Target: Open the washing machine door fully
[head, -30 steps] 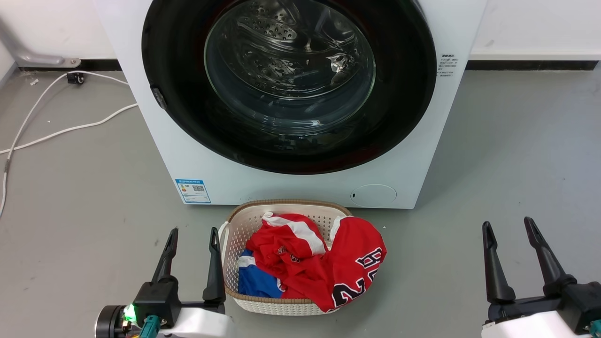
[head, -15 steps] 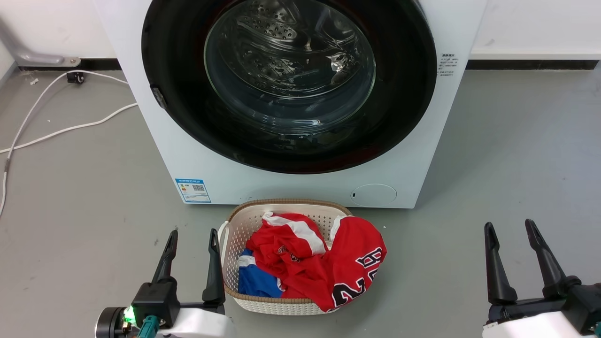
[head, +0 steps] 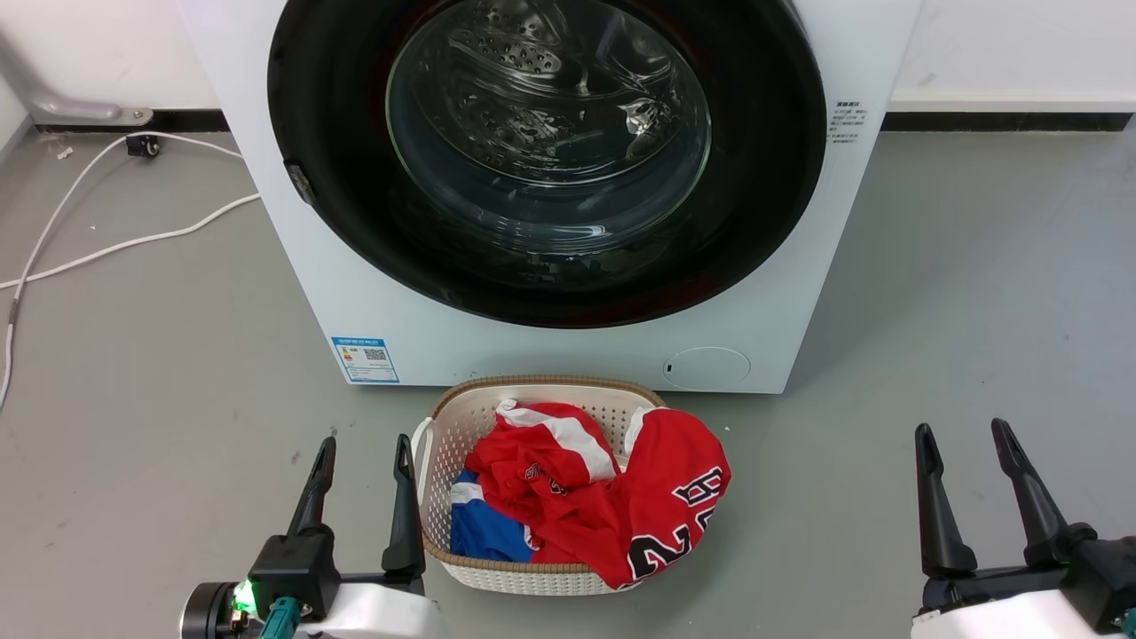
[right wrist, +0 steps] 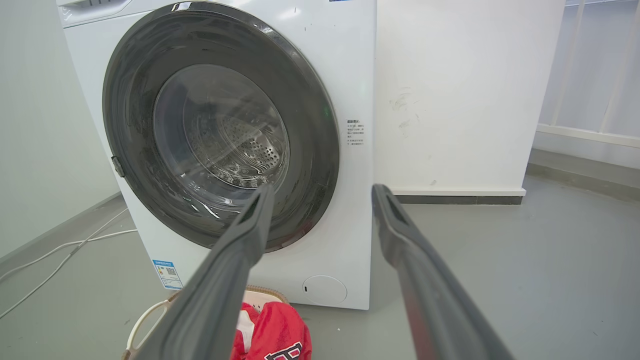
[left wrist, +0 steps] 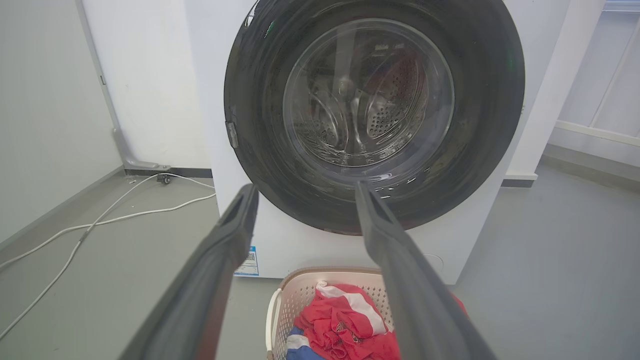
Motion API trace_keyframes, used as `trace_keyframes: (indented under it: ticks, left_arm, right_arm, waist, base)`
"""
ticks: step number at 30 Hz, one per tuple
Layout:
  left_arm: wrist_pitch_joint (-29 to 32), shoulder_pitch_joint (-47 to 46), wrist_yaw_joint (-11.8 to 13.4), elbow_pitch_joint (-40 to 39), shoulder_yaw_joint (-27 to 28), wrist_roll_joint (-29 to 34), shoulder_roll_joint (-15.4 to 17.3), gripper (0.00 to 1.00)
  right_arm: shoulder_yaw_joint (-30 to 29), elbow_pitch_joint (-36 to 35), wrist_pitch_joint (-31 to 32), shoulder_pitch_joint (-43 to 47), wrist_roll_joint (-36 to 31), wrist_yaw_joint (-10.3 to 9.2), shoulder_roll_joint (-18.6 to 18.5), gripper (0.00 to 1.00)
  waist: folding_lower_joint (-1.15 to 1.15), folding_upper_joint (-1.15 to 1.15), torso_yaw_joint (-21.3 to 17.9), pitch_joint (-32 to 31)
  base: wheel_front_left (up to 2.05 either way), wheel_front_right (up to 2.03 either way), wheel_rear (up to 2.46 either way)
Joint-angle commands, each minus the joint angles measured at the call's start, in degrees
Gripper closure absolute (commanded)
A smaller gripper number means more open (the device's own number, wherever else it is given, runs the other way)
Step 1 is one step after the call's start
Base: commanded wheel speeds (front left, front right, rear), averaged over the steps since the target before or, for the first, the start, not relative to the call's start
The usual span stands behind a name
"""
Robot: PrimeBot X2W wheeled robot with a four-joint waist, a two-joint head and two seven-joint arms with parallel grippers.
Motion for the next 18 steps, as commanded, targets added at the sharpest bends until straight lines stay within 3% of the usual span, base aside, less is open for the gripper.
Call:
trace_keyframes:
  ticks: [1,9,12,16,18]
  left_arm:
    - [-0.2,0.5,0.2,0.1,0.1,0.0,-0.1,0.0]
    - [-0.2,0.7,0.1,0.0,0.3,0.0,-0.1,0.0]
    - [-0.2,0.7,0.0,0.0,0.3,-0.1,-0.1,0.0]
    - [-0.2,0.7,0.0,0.2,0.4,-0.1,-0.1,0.0]
    - [-0.2,0.6,-0.1,0.2,0.4,-0.1,-0.1,0.0]
  right_arm:
    - [0.1,0.1,-0.2,0.2,0.0,-0.02,0.1,0.0]
    - [0.2,0.2,-0.2,0.2,0.1,-0.02,0.1,0.0]
    - [0.2,0.2,-0.2,0.2,0.3,-0.02,0.1,1.0]
    - [0.1,0.6,-0.2,0.2,2.2,-0.02,0.1,1.0]
    - [-0.8,1.3,-0.2,0.0,6.5,-0.02,0.1,1.0]
  waist:
    - [0.0,0.0,0.0,0.0]
    - [0.0,0.0,-0.1,-0.1]
    - [0.0,0.0,-0.1,-0.1]
    - [0.0,0.0,-0.2,-0.2]
    - [0.0,0.0,-0.3,-0.3]
  base:
    - [0.0,0.0,0.0]
    - [0.0,0.0,0.0]
    - [0.0,0.0,0.0]
    - [0.0,0.0,0.0]
    - [0.0,0.0,0.0]
